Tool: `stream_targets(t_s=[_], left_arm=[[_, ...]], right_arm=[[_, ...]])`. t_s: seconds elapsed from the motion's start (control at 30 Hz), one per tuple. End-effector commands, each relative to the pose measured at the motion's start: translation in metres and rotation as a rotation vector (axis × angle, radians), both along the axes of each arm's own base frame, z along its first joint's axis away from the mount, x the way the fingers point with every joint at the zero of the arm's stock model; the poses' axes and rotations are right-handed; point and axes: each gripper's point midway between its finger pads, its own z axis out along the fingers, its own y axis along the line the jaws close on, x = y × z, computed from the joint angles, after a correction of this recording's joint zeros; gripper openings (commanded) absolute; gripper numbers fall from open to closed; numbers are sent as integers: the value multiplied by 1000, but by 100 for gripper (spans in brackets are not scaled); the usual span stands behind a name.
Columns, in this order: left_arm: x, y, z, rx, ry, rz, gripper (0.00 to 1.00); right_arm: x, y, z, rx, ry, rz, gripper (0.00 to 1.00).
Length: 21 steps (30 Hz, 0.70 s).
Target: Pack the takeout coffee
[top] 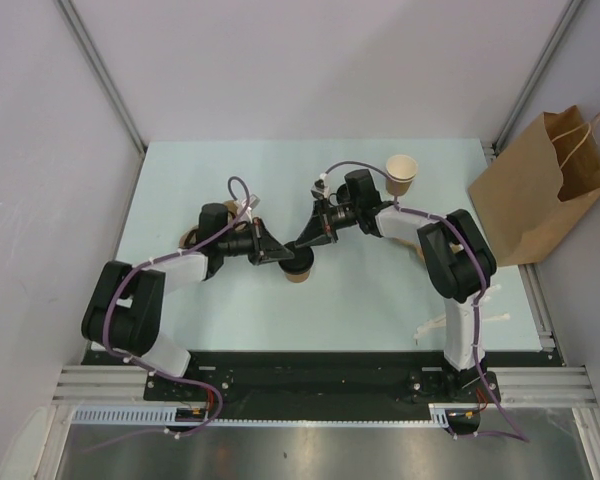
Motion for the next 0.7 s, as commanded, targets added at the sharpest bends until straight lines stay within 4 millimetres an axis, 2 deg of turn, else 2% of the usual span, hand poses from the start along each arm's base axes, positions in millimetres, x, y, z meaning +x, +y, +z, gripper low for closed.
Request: stream_targets(t_s=[0.0, 0.23, 0.33, 0.67], left_arm=[[8, -2, -14, 31, 4, 2, 0], [12, 1, -42, 93, 80, 25, 0], [11, 5, -52, 129, 97, 37, 0], [12, 17, -79, 269, 123, 73, 0]], right_arm=[[1, -2, -24, -26, 26, 2, 0], [6, -13, -72, -117, 80, -28, 0], [11, -19, -83, -138, 78, -45, 0], [-3, -32, -133, -291, 112, -42, 0]])
